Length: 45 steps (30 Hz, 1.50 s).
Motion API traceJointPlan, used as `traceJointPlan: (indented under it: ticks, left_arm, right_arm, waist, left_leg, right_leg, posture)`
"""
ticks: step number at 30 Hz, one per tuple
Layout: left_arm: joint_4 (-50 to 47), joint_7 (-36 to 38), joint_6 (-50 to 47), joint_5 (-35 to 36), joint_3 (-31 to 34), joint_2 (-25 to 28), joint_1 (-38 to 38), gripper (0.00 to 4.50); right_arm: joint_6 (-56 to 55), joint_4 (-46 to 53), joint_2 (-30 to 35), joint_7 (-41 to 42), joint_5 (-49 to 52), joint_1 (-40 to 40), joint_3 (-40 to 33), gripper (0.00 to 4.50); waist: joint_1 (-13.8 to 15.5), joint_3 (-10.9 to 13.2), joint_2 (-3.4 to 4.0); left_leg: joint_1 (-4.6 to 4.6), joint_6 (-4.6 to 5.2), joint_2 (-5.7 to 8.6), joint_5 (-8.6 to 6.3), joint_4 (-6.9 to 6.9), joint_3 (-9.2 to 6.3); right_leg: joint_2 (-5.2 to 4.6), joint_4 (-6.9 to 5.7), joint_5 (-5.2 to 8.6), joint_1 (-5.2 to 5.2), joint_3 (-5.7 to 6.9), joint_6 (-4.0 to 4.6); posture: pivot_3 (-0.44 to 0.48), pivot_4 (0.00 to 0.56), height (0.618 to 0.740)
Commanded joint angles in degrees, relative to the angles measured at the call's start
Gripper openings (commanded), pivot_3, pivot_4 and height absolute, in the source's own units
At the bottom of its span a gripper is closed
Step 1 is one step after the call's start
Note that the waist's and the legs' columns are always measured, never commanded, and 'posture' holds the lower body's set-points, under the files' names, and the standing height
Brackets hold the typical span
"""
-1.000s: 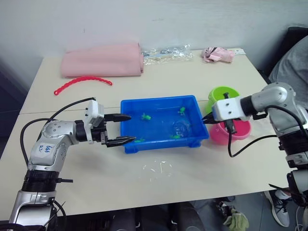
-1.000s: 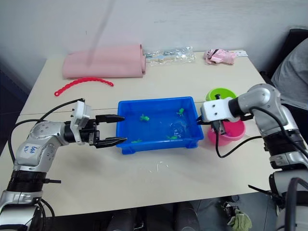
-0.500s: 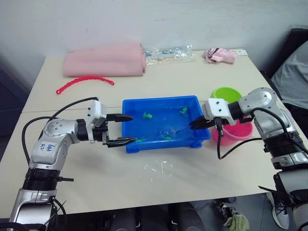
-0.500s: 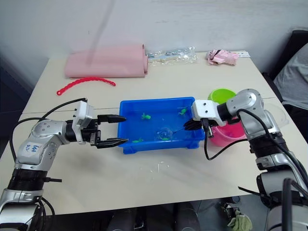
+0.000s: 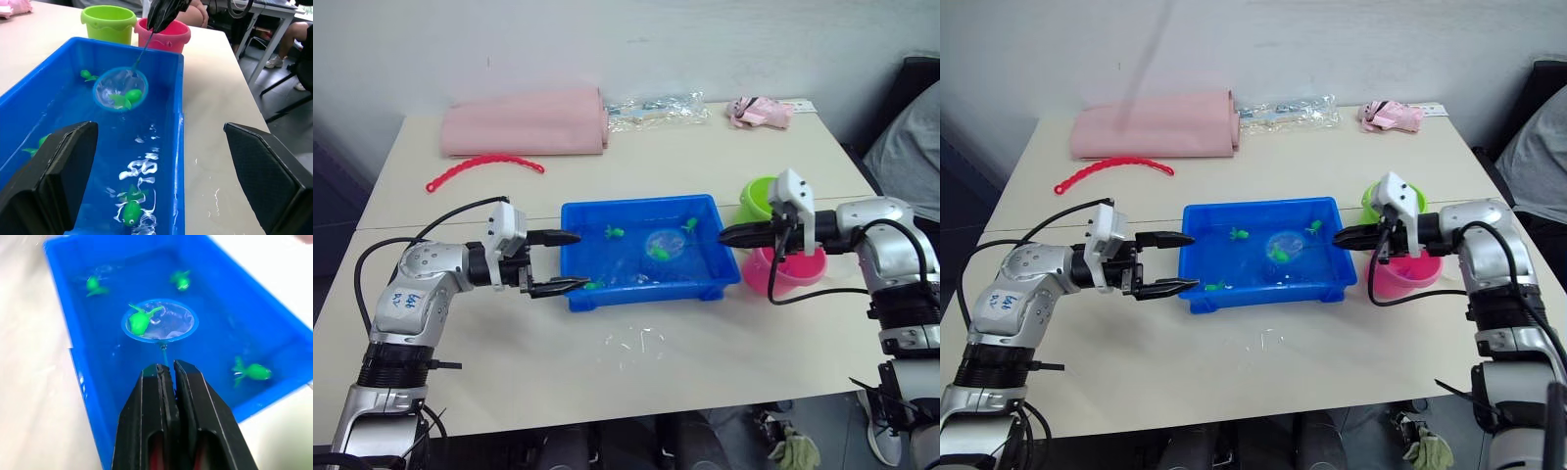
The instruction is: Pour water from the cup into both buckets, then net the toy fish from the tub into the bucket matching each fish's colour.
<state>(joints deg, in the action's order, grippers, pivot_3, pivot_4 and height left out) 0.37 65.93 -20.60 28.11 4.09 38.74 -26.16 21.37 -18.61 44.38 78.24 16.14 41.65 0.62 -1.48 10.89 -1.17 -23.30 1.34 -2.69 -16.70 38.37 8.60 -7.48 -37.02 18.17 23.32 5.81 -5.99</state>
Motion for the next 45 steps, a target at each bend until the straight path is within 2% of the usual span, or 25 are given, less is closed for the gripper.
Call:
traceJointPlan:
  ticks: [1,10,15,19,23,31,35,38,41,45]
  left_arm:
    - [-2.77,-1.99,-1.75,3.35,2.6,-1.07,-0.92,4.48]
    - [-4.72,-11.44,-7.96,5.59,3.15,-6.59,-5.38,4.48]
    - [-4.86,-15.49,-11.06,5.82,2.78,-8.97,-8.06,4.48]
    - [-3.73,-17.38,-12.98,5.3,1.04,-10.5,-11.7,4.48]
    - [-3.14,-18.14,-14.57,5.86,0.27,-11.95,-14.51,4.48]
    - [-3.55,-19.16,-14.69,5.16,-1.06,-14.14,-15.21,4.48]
    - [-5.45,-19.57,-14.84,5.61,-1.01,-14.11,-13.8,4.48]
    - [-5.98,-19.74,-14.57,5.57,-1.0,-13.99,-13.24,4.48]
    - [-7.06,-19.83,-14.15,5.39,-1.1,-13.76,-12.14,4.48]
    - [-7.27,-19.83,-13.83,5.17,-1.46,-13.67,-11.86,4.48]
  right_arm:
    - [4.29,11.41,1.59,-3.86,6.36,-5.92,-8.01,0.0]
    - [10.72,36.77,-0.78,-18.4,15.8,-26.9,-24.68,0.0]
    - [12.02,43.39,-1.37,-23.88,19.18,-33.29,-30.47,0.0]
    - [11.43,43.93,1.06,-25.44,19.05,-36.36,-35.83,0.0]
    - [10.28,38.91,4.37,-28.13,15.6,-35.12,-36.18,0.0]
    - [-5.66,19.45,7.07,-33.3,0.17,-28.07,-26.28,0.0]
    - [-18.32,6.89,10.38,-36.87,-10.35,-22.66,-19.71,0.0]
    - [-27.11,0.96,12.86,-38.01,-15.91,-20.2,-15.65,0.0]
    - [-41.38,-6.19,18.24,-42.82,-27.69,-16.75,-8.41,0.0]
    - [-51.56,-12.75,21.57,-46.31,-35.1,-12.69,-2.62,0.0]
  waist:
    - [0.39,0.0,0.0]
    - [1.47,0.0,-0.01]
    - [1.52,-0.02,-0.03]
    - [1.63,-0.02,-0.03]
    - [1.54,-0.02,-0.04]
    - [1.38,-0.02,-0.03]
    - [1.28,-0.02,-0.03]
    - [1.26,-0.02,-0.03]
    - [1.2,-0.03,-0.01]
    - [1.16,-0.02,-0.01]
  left_leg:
    - [-0.02,0.0,0.01,0.0,-0.05,-0.06]
    - [0.01,0.02,0.04,0.01,0.06,-0.08]
    - [0.07,0.03,0.06,0.01,0.09,-0.14]
    - [0.09,0.03,0.05,0.01,0.05,-0.17]
    - [0.12,0.05,0.09,0.02,0.07,-0.16]
    - [0.18,0.04,0.08,0.03,0.02,-0.13]
    - [0.17,0.04,0.1,0.04,0.02,-0.09]
    - [0.17,0.03,0.05,0.05,0.0,-0.11]
    - [0.18,0.01,0.07,0.06,-0.03,-0.06]
    - [0.19,-0.02,0.04,0.08,-0.03,-0.06]
  right_leg:
    - [-0.03,0.04,0.0,-0.01,0.04,0.0]
    - [-0.02,0.05,0.0,-0.07,0.02,-0.01]
    - [-0.01,0.15,0.0,-0.19,0.04,-0.01]
    - [0.03,0.15,0.0,-0.22,0.05,-0.01]
    - [0.02,0.16,-0.01,-0.3,0.05,-0.02]
    - [0.05,0.26,-0.01,-0.31,0.04,-0.02]
    - [0.02,0.24,-0.01,-0.3,0.03,-0.03]
    - [0.05,0.25,-0.01,-0.3,0.04,-0.03]
    - [0.02,0.27,-0.01,-0.29,0.01,-0.03]
    - [0.04,0.4,-0.01,-0.28,0.0,-0.03]
  posture:
    - [0.0,0.15,0.74]
    - [0.0,0.15,0.74]
    - [0.0,0.15,0.74]
    - [0.0,0.15,0.74]
    - [0.0,0.15,0.74]
    - [0.0,0.15,0.74]
    - [0.0,0.15,0.74]
    - [0.0,0.15,0.74]
    - [0.0,0.15,0.74]
    - [0.0,0.15,0.74]
